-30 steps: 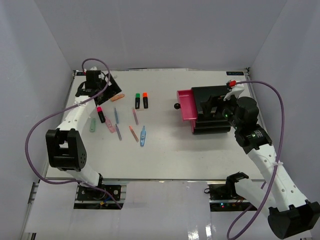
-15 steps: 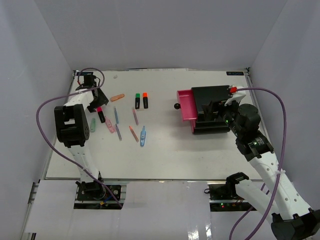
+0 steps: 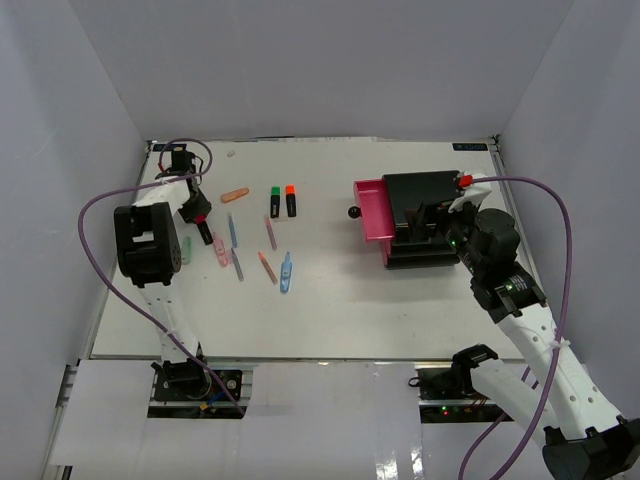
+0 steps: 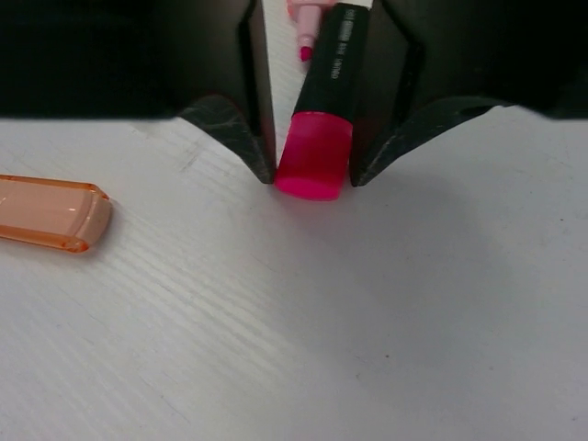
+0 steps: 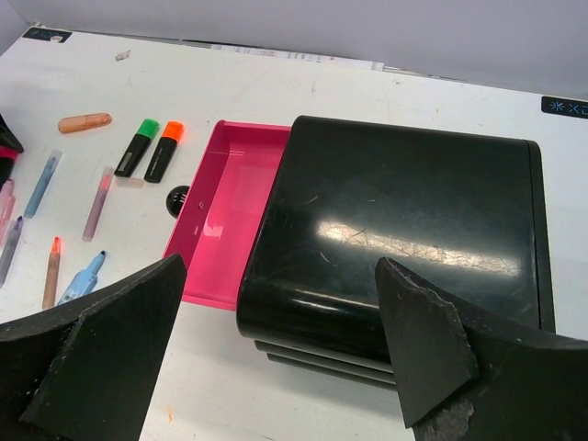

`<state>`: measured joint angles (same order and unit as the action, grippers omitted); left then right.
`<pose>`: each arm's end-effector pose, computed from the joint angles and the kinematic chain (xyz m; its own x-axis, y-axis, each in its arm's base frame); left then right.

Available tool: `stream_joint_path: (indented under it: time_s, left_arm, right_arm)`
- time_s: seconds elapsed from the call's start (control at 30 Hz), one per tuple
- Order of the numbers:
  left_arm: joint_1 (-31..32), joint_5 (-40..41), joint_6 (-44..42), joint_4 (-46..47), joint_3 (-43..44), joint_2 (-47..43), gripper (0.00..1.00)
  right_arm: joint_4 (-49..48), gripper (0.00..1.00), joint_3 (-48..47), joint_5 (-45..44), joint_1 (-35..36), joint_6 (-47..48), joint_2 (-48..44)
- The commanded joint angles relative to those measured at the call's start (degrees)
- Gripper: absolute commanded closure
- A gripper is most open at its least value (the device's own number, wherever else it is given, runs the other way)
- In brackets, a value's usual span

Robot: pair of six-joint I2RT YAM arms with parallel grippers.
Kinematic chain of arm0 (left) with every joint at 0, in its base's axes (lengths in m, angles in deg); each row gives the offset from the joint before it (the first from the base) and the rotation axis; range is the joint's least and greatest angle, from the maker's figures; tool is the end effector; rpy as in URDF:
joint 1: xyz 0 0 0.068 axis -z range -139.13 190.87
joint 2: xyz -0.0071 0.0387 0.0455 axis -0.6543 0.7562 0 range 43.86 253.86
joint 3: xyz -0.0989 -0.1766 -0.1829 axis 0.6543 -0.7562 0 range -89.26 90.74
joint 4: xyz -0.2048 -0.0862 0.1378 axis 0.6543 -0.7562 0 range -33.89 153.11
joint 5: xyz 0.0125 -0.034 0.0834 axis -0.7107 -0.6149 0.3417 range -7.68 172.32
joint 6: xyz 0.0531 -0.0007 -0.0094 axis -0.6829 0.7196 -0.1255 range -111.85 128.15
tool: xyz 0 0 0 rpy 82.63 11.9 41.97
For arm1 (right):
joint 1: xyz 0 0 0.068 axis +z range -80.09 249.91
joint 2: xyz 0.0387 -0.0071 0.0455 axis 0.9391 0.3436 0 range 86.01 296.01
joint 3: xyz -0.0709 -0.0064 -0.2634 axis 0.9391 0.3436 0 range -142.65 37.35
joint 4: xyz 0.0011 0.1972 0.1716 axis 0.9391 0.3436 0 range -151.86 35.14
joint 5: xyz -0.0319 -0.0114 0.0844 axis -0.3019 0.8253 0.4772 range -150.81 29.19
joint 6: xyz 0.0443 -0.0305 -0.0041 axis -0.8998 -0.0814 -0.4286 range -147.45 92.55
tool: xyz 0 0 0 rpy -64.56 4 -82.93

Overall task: Sort the stationery into containers
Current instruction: Pick up the pen from the center of the board.

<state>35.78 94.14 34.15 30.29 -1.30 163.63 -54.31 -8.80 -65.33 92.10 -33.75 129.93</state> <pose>0.4352 0.0460 0.1662 -0.7324 -0.4960 -0.4664 -0.5511 0.8342 -0.0217 0.1689 0.0660 0.3560 -0.1186 0.0696 -0.9905 -0.2928 0.9507 0.1019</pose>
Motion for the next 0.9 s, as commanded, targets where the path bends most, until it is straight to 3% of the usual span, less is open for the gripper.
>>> stream_joint_path:
  time_s: [0.0,0.2,0.37,0.53,0.63,0.87]
  left_arm:
    - [-0.1,1.3,-0.1,-0.3,1.3,-0.3,0.56]
    - [-0.1,0.8,0.2,-0.6,2.2,-3.4,0.76]
    - [0.0,-3.4,1.7,-0.8,3.3,-8.7,0.81]
    - [1.0,-16.7,5.9,0.6,3.5,-16.4,0.83]
    - [4.1,-24.5,9.7,3.7,2.8,-21.1,0.84]
    - [22.0,-30.1,20.7,14.3,2.7,-26.7,0.85]
  right_arm:
    - [-2.7,0.10,-0.1,-0.9,0.3,0.7,0.0]
    - [-2.7,0.10,-0.2,-0.9,0.3,0.6,-0.2]
    - [-2.7,0.10,-0.2,-0.5,0.2,0.5,-0.4]
    - [-3.0,0.10,-0.2,-0.2,0.3,0.4,-0.3]
    - [-3.1,0.10,-0.3,0.4,0.3,0.2,-0.2]
    - [-2.8,0.10,-0.9,0.6,0.3,-0.1,-0.4]
